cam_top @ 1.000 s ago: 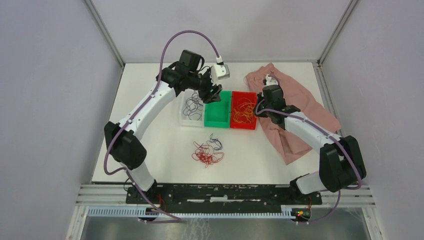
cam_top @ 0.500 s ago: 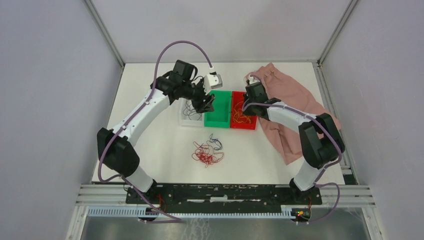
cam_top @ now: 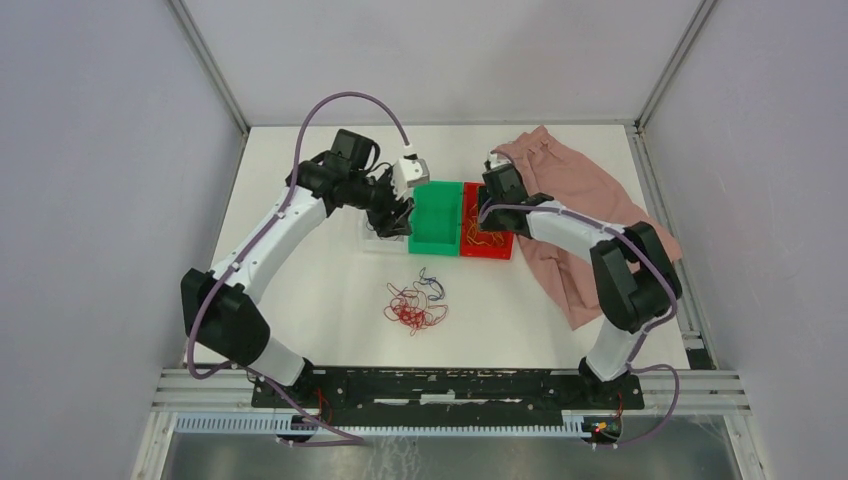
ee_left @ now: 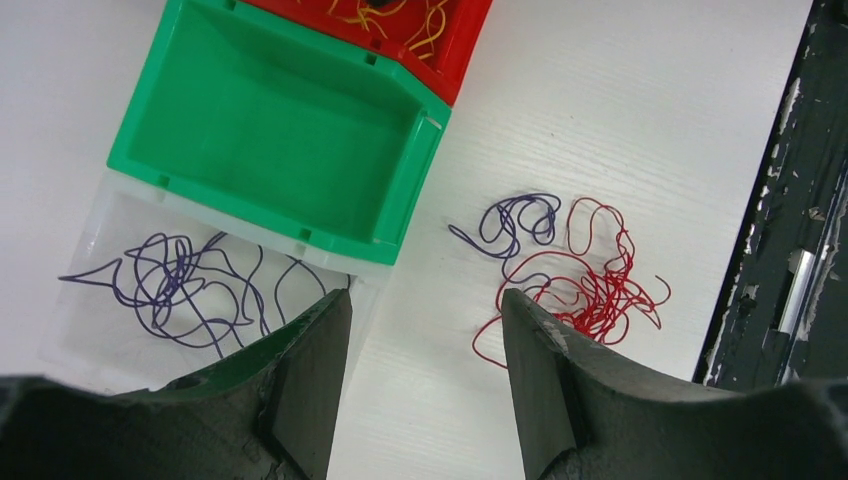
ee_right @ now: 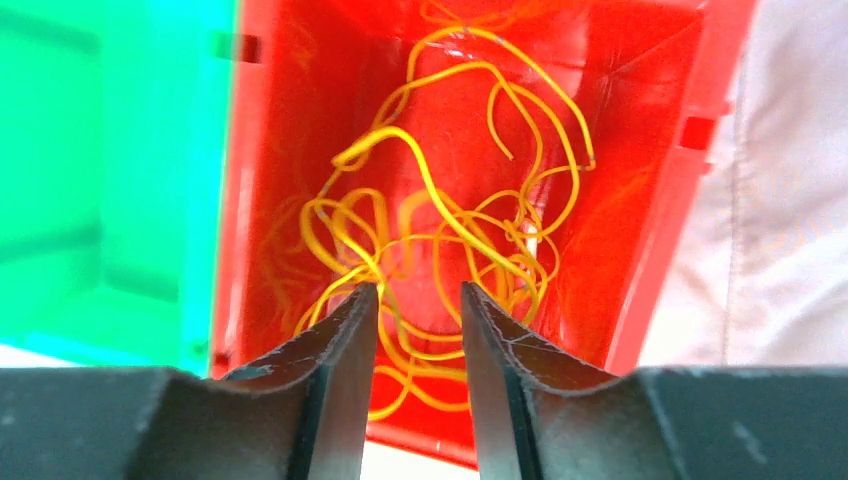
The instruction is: Untangle the cables
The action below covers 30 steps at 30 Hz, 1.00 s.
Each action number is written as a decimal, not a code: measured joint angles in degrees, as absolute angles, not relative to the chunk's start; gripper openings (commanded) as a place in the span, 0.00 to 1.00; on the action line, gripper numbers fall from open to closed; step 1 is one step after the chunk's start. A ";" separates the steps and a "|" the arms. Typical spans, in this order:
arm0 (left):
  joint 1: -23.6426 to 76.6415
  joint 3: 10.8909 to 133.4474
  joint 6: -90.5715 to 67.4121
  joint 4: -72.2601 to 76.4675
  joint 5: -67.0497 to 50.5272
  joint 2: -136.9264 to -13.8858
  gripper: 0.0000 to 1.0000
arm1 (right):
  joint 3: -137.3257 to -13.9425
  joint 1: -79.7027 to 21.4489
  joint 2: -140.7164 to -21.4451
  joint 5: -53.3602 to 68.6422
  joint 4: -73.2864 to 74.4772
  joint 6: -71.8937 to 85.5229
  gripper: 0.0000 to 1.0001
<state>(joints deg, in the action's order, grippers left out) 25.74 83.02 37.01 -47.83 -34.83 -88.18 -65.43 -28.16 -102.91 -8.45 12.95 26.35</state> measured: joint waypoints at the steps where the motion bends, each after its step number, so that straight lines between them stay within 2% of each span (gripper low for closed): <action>1: 25.54 82.54 37.04 -47.97 -34.83 -87.88 0.64 | -65.43 -28.40 -101.49 -8.73 13.54 26.20 0.50; 5: 24.38 80.40 37.17 -48.75 -34.96 -87.05 0.64 | -65.43 -29.45 -92.66 -9.37 15.11 25.17 0.61; 8: 23.27 79.05 37.19 -49.21 -35.24 -86.59 0.64 | -65.39 -30.41 -85.62 -9.37 15.33 24.60 0.64; 13: 20.99 74.76 39.31 -49.19 -36.42 -84.38 0.63 | -61.47 -34.48 -76.18 -7.57 13.63 24.10 0.64; 21: 20.97 61.01 49.45 -49.69 -35.99 -81.43 0.56 | -52.07 -42.65 -74.30 -2.28 14.61 24.47 0.59; 30: 21.71 55.51 63.79 -48.97 -34.92 -82.87 0.56 | -48.62 -42.85 -68.36 1.69 15.77 28.69 0.57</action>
<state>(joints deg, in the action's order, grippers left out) 21.71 55.51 63.79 -48.97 -34.92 -82.87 -48.62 -42.85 -68.36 1.69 15.77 28.69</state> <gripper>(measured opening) 0.563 0.574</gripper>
